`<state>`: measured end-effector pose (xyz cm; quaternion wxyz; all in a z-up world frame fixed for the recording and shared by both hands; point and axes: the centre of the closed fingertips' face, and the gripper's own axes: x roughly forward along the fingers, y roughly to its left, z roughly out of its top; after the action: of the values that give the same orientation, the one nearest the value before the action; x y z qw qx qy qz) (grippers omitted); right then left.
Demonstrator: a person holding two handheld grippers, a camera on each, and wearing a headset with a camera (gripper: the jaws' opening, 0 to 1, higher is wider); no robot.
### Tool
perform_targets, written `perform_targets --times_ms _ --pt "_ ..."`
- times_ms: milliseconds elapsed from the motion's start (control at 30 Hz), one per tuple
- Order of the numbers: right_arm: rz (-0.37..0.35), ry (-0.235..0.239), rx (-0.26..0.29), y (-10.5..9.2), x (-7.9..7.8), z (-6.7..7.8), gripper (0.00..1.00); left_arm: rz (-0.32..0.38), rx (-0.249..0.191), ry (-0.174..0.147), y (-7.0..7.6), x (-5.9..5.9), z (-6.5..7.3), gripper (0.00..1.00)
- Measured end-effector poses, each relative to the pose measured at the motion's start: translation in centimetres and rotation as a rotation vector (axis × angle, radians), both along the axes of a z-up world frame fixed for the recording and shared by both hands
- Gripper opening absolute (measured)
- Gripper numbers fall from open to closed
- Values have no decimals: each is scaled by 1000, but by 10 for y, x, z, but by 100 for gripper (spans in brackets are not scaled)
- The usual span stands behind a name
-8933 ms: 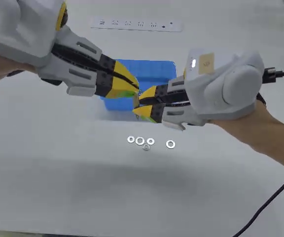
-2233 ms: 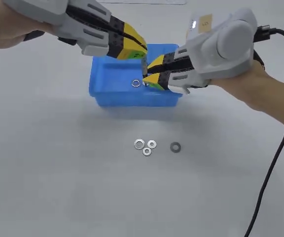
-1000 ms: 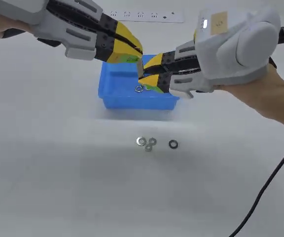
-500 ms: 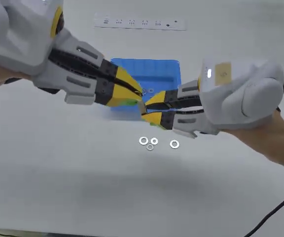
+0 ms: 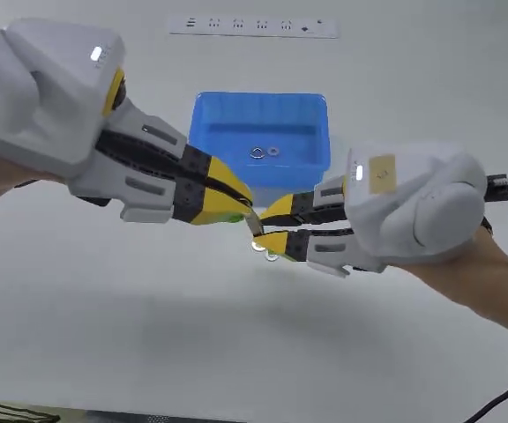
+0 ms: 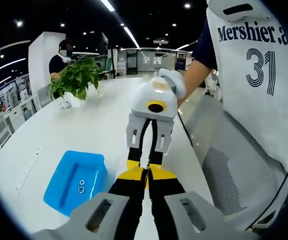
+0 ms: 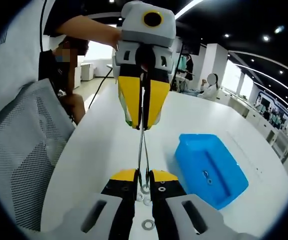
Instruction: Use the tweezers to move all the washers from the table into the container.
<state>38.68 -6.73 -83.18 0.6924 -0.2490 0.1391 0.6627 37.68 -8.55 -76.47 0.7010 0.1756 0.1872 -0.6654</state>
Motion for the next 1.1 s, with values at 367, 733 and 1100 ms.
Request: perform_targets --times_ms 367,733,1100 --pt "-10 35 1 4 0 -8 11 -2 7 16 4 5 -8 6" --pt "-24 58 0 3 2 -12 11 3 10 27 2 6 -12 6" --pt "-30 59 1 3 3 -14 11 1 12 22 0 6 -12 6"
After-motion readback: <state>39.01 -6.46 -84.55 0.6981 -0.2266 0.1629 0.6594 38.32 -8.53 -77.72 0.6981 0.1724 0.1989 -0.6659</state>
